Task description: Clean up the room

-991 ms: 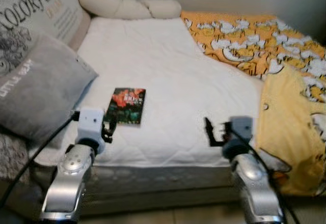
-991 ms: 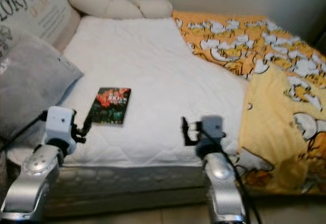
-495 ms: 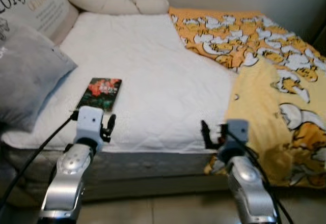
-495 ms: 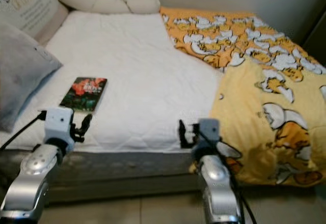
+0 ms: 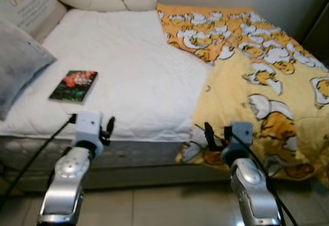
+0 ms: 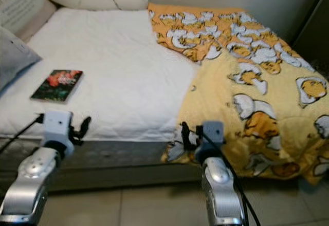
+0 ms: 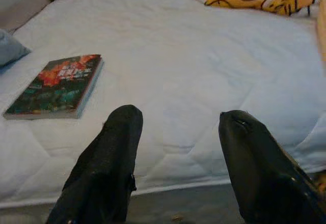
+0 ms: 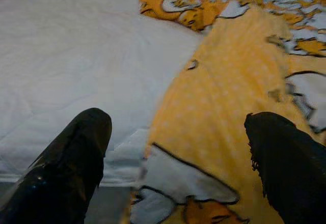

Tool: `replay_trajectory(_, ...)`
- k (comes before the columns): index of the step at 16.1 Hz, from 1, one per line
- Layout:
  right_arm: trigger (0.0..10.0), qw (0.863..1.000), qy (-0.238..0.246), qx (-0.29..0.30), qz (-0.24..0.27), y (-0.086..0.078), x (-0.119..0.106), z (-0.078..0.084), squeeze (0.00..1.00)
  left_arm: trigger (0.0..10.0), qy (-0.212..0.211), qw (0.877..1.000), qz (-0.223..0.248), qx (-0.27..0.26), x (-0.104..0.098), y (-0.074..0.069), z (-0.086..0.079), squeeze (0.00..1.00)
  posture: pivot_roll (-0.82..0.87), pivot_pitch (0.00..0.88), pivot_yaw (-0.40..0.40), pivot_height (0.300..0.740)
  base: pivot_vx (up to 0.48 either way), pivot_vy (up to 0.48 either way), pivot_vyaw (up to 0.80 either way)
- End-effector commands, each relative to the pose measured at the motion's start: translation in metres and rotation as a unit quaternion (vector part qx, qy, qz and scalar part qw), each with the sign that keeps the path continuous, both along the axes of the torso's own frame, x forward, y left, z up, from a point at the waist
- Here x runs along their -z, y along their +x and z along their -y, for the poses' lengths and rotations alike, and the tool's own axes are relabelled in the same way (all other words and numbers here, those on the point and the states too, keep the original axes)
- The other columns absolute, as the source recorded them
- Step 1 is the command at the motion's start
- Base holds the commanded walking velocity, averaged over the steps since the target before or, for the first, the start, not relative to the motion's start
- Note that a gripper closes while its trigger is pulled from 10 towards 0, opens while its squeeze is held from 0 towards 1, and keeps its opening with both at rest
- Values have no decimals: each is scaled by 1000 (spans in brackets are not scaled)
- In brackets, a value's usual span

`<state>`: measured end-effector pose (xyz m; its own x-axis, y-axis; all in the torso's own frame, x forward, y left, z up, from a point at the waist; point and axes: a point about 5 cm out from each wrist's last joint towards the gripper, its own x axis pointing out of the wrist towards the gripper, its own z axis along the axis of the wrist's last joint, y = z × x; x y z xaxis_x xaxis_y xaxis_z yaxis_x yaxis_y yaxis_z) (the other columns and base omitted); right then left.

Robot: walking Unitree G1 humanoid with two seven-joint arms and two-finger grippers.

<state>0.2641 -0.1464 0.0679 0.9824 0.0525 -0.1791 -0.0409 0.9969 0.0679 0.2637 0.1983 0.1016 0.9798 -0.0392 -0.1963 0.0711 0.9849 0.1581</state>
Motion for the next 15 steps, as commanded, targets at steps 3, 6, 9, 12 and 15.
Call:
replay_trajectory(3, 10000, 1000, -11, 7, 3, 0, -2, 9, 1000, 10000, 2, 1000, 10, 11, -6, 5, 8, 0, 17, 0, -25, 740, 0, 0, 0)
replay_trajectory(6, 10000, 1000, -18, 9, 10, 3, -7, 10, 1000, 10000, -14, 1000, 18, 4, -7, 7, 6, 0, 17, 0, -26, 740, 85, 0, 0)
replay_trajectory(9, 10000, 1000, -18, 8, 17, 6, -11, 9, 1000, 10000, -17, 1000, 17, 7, -7, 8, 7, 0, 15, 0, -27, 740, 345, 0, 0)
replay_trajectory(12, 10000, 1000, -18, 8, 19, 8, -14, 9, 1000, 10000, -18, 1000, 16, 9, -7, 8, 9, 0, 16, 0, -32, 740, 350, 0, 0)
replay_trajectory(15, 10000, 1000, -17, 6, 18, 8, -13, 8, 1000, 10000, -18, 1000, 16, 9, -7, 9, 9, 0, 18, 0, -34, 740, 352, 0, 0)
